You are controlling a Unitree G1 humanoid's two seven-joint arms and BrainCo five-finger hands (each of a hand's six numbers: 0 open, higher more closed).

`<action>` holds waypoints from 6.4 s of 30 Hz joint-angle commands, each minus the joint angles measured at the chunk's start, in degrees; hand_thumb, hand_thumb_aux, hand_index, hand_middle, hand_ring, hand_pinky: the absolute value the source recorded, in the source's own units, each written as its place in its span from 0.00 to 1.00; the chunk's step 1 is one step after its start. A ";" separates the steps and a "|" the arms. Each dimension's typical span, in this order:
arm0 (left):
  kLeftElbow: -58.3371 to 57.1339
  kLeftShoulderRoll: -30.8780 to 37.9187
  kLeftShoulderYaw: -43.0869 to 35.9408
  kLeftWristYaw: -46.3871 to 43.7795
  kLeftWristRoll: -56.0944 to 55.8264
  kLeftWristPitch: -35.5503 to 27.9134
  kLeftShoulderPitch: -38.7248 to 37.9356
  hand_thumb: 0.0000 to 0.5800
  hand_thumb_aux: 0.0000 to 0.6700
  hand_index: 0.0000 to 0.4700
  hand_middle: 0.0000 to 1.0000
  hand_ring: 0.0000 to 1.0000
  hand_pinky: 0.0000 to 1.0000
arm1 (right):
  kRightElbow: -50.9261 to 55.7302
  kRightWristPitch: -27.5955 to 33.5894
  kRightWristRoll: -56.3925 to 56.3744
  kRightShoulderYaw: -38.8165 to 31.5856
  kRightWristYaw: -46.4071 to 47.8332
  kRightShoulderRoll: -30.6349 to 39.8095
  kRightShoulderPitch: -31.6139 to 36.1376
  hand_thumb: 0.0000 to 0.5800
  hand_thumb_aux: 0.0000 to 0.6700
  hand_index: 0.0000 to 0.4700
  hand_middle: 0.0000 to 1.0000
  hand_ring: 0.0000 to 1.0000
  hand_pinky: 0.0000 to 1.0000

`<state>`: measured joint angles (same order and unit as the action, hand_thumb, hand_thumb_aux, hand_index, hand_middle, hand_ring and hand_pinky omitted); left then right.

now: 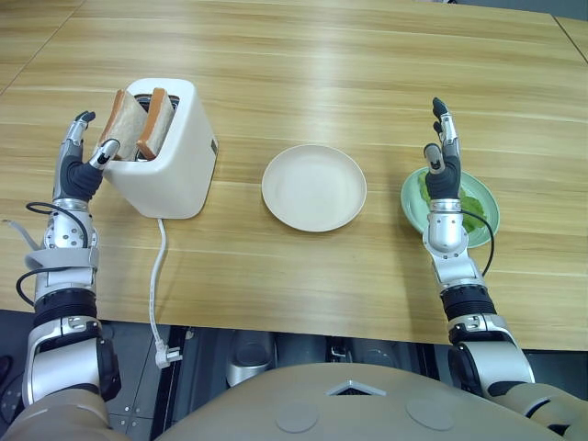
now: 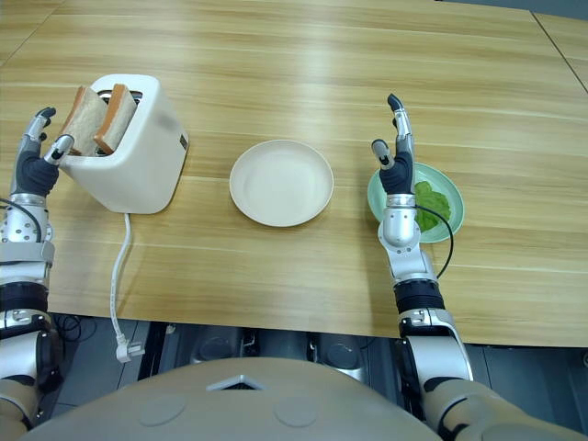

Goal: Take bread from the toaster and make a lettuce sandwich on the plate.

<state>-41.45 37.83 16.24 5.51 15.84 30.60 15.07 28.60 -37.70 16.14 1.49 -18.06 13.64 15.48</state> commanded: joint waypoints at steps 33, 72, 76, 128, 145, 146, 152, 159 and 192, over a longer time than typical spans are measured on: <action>3.28 -3.47 -0.67 -0.54 -11.93 6.73 2.77 1.00 1.00 0.98 0.00 0.00 0.00 | 1.82 0.53 1.14 -1.43 0.30 -1.52 0.26 0.00 0.00 0.00 0.00 0.00 0.00; 29.90 -8.94 2.34 -1.82 -18.91 3.63 9.02 1.00 1.00 0.98 1.00 1.00 1.00 | 2.61 0.13 1.73 -0.74 -0.10 -0.97 1.19 0.00 0.00 0.00 0.00 0.00 0.00; 32.67 -13.51 -0.57 -4.68 -22.51 0.17 10.20 1.00 1.00 0.98 1.00 1.00 1.00 | 2.44 0.47 1.56 0.16 -0.47 0.22 0.69 0.00 0.00 0.00 0.00 0.00 0.00; -30.88 -40.15 -24.47 5.05 0.28 -2.04 26.75 0.79 0.55 0.53 0.45 0.45 0.45 | 22.66 27.69 28.29 -17.36 -20.42 21.11 -4.65 0.76 0.51 0.50 0.00 0.00 0.00; -28.60 -36.93 -26.22 9.60 3.04 0.55 24.46 0.76 0.51 0.50 0.07 0.07 0.07 | 14.60 26.30 26.90 -15.27 -26.94 22.25 -6.56 1.00 1.00 0.98 0.00 0.00 0.00; -28.16 -36.59 -26.43 10.11 3.26 0.97 24.21 0.79 0.54 0.53 0.07 0.07 0.07 | 13.73 26.30 26.82 -15.00 -27.29 22.39 -6.84 1.00 1.00 0.98 0.00 0.00 0.00; -22.53 -34.82 -25.72 10.11 1.93 6.71 20.92 0.80 0.55 0.54 0.04 0.04 0.04 | 6.38 25.89 26.44 -12.88 -29.64 22.91 -8.57 1.00 1.00 0.98 0.00 0.00 0.00; -3.68 -31.33 -24.48 5.11 -2.37 19.08 13.50 0.43 0.25 0.24 0.00 0.00 0.00 | -2.60 26.84 28.04 -12.86 -28.21 21.87 -8.40 1.00 1.00 0.98 0.00 0.00 0.00; 21.92 -2.63 -2.55 5.36 5.92 -5.73 2.87 0.00 0.00 0.00 0.00 0.00 0.00 | 38.23 18.95 39.93 -40.25 -31.68 -7.22 20.52 1.00 1.00 0.98 0.00 0.00 0.00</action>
<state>-18.18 34.10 14.85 11.36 20.33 26.26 18.69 65.56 -17.79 55.79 -37.31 -48.64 6.67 36.99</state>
